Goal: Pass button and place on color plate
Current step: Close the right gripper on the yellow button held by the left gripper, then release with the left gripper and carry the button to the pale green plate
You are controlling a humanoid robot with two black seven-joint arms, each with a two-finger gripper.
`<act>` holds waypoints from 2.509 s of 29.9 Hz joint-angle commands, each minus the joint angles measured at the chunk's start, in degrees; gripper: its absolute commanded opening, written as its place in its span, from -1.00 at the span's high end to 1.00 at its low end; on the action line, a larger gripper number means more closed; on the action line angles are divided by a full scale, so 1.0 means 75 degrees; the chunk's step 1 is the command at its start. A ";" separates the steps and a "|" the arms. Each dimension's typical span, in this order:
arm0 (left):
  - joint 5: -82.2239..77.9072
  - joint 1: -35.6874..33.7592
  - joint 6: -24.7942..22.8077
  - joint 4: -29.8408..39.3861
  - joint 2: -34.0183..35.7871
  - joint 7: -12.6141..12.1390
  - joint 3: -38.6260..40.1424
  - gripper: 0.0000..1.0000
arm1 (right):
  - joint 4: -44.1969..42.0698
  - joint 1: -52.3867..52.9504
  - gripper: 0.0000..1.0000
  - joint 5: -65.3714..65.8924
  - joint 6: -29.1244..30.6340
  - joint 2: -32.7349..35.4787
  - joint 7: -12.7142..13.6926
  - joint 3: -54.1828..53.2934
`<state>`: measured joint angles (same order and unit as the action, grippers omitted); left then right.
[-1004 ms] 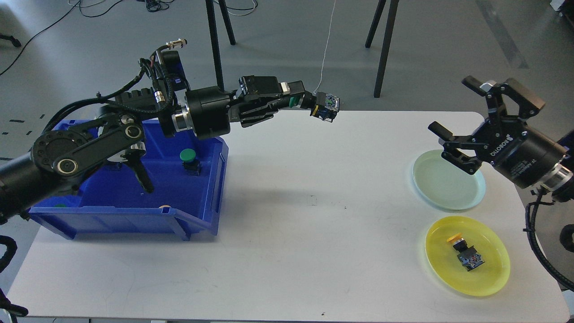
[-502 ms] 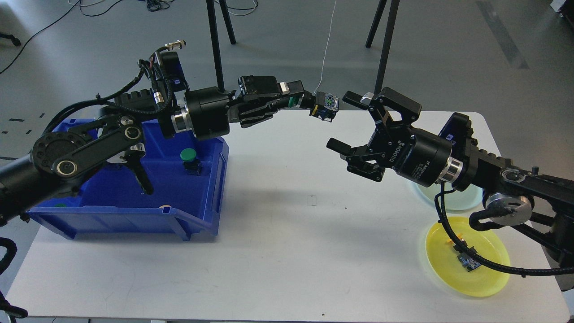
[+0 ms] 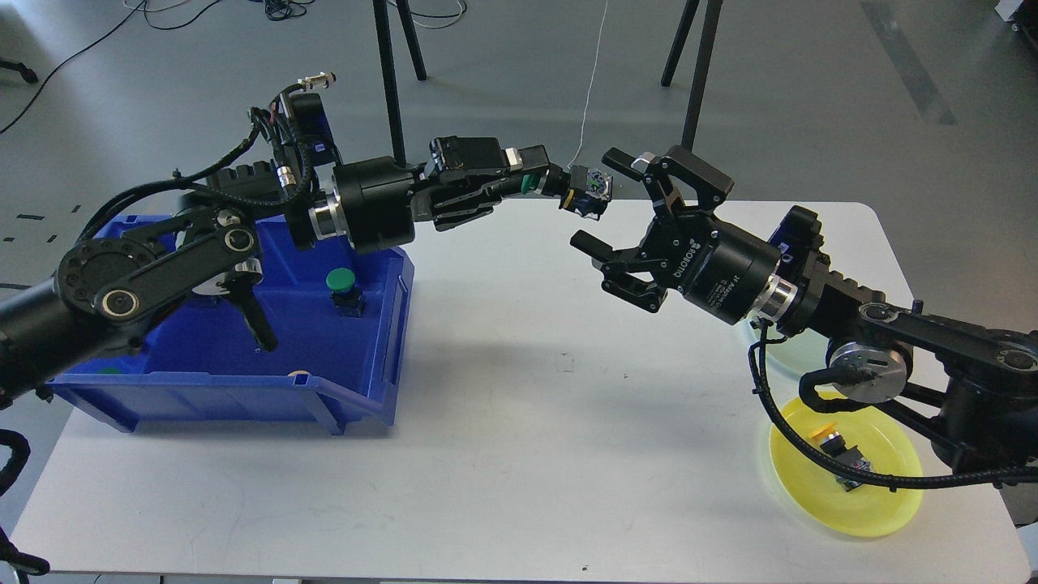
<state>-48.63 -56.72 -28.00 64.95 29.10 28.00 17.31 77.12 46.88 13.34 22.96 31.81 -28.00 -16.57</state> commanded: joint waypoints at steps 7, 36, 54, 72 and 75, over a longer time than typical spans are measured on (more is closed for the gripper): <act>0.0003 0.0005 0.0000 -0.0023 -0.0001 0.0000 0.0012 0.62 | -0.0158 -0.0005 -0.69 -0.0290 -0.0202 -0.0140 0.0000 -0.0076; 0.0003 0.0005 0.0000 -0.0035 -0.0001 0.0000 0.0036 0.62 | 0.0252 -0.0040 0.71 -0.0255 -0.0190 -0.0070 0.0000 -0.0064; 0.0377 0.0110 0.0000 -0.0047 -0.0047 0.0000 0.0083 -0.47 | 0.0264 -0.0052 0.95 -0.0266 -0.0213 -0.0046 0.0000 -0.0017; 0.0565 0.0110 0.0000 -0.0082 -0.0048 0.0000 0.0083 -0.52 | -0.0508 -0.2313 0.97 -0.5794 -0.1441 0.0997 0.0000 -0.1506; 0.0565 0.0110 0.0000 -0.0082 -0.0048 0.0000 0.0083 -0.52 | -0.0907 -0.2360 0.97 -0.6721 -0.2460 0.0915 0.0000 -0.1505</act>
<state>-44.40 -55.90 -28.00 64.33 28.73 28.01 17.93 72.85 29.76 -30.37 10.83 39.16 -28.01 -27.80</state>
